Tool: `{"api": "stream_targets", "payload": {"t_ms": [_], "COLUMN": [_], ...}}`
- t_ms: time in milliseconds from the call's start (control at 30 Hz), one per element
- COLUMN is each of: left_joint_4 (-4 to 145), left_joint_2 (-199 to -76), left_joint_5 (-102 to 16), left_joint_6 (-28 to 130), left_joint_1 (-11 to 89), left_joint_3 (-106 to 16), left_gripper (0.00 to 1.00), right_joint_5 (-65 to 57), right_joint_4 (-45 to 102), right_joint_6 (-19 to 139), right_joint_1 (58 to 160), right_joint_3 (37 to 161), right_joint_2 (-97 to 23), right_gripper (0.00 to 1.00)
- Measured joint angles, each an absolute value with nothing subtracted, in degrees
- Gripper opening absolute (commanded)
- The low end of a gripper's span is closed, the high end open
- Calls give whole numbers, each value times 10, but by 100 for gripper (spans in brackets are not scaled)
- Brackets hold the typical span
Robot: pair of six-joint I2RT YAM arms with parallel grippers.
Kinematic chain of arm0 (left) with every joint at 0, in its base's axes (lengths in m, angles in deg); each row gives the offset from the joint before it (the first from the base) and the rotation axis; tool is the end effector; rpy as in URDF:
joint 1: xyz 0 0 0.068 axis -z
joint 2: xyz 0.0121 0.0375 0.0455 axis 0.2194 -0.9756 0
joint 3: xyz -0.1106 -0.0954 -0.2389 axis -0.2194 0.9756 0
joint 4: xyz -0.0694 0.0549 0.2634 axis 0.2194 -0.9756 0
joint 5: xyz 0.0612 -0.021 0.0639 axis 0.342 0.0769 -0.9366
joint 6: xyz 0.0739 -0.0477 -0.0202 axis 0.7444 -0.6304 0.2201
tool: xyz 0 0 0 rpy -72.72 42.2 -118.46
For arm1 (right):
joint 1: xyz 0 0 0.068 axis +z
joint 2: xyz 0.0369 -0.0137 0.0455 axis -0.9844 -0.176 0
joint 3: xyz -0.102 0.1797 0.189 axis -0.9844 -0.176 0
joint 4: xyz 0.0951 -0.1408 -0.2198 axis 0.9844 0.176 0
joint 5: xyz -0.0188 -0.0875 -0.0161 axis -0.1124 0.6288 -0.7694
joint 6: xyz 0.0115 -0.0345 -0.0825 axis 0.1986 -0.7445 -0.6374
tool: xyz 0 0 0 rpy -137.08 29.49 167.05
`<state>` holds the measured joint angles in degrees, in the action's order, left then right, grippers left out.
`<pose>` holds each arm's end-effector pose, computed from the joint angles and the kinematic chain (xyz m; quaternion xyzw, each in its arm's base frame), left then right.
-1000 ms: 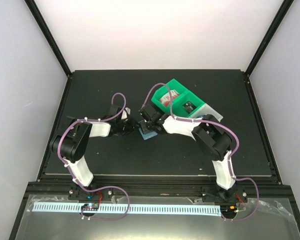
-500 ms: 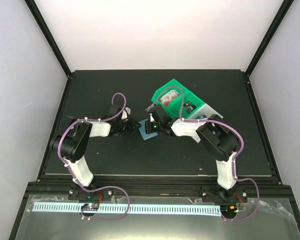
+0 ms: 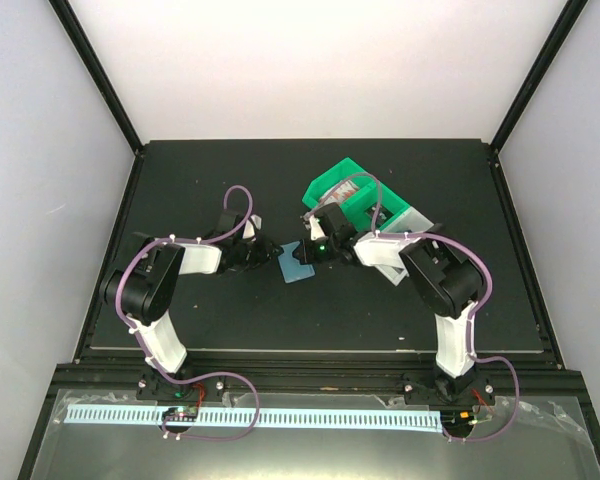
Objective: Put the credit cards into the card holder
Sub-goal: Close the card holder at the center of the board.
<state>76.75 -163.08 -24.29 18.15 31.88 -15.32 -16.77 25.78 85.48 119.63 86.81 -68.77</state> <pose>0.3226 -0.1509 0.0738 -0.1245 0.9104 -0.3590 0.1638 0.3220 0.3048 0.0926 -0.1255 0.9106 0.3437 0.1920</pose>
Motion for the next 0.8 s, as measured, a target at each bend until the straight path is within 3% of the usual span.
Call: {"api": "stream_targets", "payload": {"t_ms": [333,800], "left_joint_4": [791,809], "left_joint_2": [-1630,-1581], "left_joint_5": [-235,-249], "left_joint_6": [182,184], "left_joint_1": [320,349], "left_joint_3": [-142,-82], "left_gripper": [30,33], "right_joint_5": [-273,-322], "right_joint_4": [260,248], "right_joint_6": [898,943], "right_joint_1": [1176,1167], "right_joint_3": [861,849], "right_joint_2": [-694,-698], "right_gripper": [1,1]}}
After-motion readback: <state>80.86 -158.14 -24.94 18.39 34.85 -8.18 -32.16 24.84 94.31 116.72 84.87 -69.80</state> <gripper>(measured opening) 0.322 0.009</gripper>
